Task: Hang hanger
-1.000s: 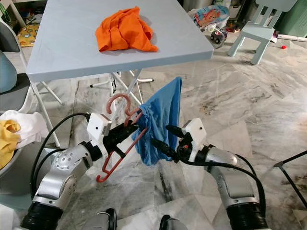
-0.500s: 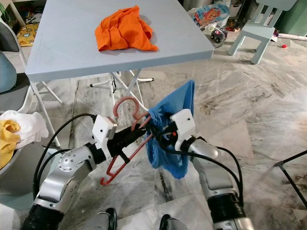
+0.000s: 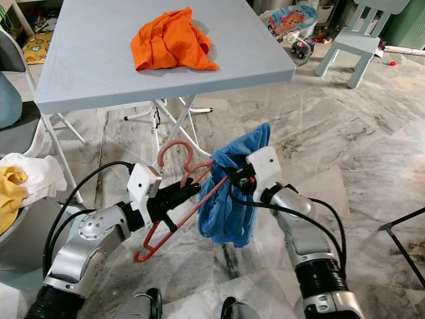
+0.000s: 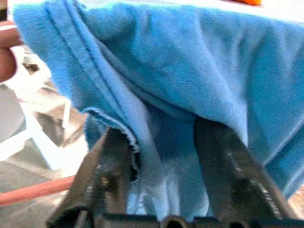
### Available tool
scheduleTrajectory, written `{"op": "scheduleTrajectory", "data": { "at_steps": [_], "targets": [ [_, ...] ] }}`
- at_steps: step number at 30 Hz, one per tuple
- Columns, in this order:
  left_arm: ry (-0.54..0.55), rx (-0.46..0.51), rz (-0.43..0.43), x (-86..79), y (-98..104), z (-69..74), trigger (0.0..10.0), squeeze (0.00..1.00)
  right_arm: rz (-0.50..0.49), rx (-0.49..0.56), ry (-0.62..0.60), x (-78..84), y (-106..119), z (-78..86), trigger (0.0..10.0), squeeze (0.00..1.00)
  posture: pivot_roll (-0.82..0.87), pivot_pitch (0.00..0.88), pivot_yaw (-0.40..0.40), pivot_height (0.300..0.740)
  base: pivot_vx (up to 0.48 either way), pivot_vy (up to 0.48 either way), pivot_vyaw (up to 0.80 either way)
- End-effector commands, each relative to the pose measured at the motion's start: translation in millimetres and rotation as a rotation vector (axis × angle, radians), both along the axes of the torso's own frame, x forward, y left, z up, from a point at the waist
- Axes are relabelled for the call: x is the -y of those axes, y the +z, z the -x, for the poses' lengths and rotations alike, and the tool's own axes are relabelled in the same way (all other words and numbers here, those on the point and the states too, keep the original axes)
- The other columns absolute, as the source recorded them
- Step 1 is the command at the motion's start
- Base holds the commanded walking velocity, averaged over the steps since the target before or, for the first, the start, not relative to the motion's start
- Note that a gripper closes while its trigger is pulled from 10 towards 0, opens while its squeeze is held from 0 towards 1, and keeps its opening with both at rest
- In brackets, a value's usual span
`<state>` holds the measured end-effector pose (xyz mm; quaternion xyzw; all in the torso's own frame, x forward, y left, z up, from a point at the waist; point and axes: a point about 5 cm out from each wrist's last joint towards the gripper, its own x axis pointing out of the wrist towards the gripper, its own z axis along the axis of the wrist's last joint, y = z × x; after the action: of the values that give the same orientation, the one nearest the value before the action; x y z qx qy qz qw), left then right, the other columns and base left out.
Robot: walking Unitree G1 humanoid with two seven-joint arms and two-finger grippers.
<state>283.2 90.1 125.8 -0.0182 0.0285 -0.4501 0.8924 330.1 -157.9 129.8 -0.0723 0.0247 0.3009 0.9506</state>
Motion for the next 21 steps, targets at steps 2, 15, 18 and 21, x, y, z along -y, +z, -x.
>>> {"op": "scheduleTrajectory", "data": {
  "at_steps": [2,15,18,21],
  "targets": [
    [-0.02,0.066,0.026,2.3,14,-0.6,0.0,0.0,-0.006,-0.009,0.018,6.9,2,-0.3,0.0,0.0,0.05,0.177,-0.016,0.74,0.0,0.0,0.0],
    [-0.023,0.062,0.013,1.3,10,1.0,0.0,0.0,-0.013,-0.015,0.017,14.5,3,-2.3,0.0,0.0,0.05,0.184,-0.023,0.74,0.0,0.0,0.0],
    [-0.02,0.059,0.01,0.3,9,1.3,0.0,0.0,-0.016,-0.012,0.014,15.5,3,-2.5,0.0,0.0,0.05,0.184,-0.023,0.74,0.0,0.0,0.0],
    [-0.02,0.054,0.008,1.3,7,1.9,0.0,0.0,-0.031,-0.008,-0.003,18.1,5,-4.4,0.0,0.0,0.04,0.183,-0.028,0.74,0.0,0.0,0.0]
  ]
}}
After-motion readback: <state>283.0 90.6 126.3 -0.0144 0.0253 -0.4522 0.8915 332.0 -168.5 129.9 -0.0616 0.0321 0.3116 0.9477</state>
